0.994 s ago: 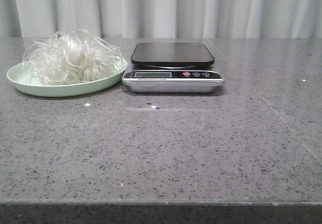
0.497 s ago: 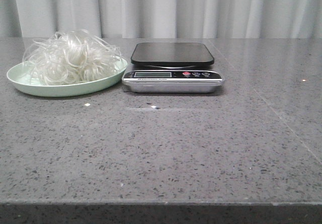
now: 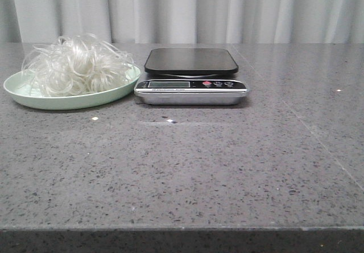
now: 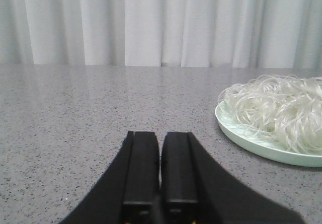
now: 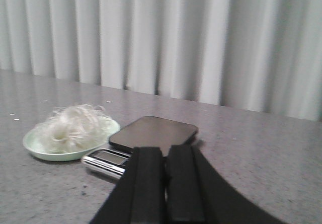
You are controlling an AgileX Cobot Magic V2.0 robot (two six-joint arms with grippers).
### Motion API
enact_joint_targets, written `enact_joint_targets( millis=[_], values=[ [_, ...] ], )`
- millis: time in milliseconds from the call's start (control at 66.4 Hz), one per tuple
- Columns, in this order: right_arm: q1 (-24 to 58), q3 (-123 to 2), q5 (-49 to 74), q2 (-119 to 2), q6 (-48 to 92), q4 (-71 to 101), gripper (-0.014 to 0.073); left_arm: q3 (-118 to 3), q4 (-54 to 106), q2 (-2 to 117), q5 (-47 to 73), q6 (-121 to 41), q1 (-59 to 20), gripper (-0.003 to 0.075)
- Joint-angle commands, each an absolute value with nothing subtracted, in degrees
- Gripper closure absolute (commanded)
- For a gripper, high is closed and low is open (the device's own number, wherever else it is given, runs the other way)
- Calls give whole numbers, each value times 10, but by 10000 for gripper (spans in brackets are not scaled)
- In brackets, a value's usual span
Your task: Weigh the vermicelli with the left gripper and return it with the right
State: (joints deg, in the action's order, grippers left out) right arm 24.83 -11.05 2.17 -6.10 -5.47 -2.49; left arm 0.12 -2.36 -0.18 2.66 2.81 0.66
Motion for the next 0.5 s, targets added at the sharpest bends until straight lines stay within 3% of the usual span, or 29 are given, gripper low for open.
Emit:
enact_joint_targets(
  millis=[0, 226, 482],
  values=[
    [162, -110, -32, -66, -49, -32, 426, 6, -25, -13, -15, 34, 7, 594],
    [27, -42, -77, -45, -50, 12, 426, 6, -25, -13, -15, 34, 7, 594],
    [10, 11, -61, 12, -50, 21, 426, 6, -25, -13, -15, 34, 7, 594]
  ],
)
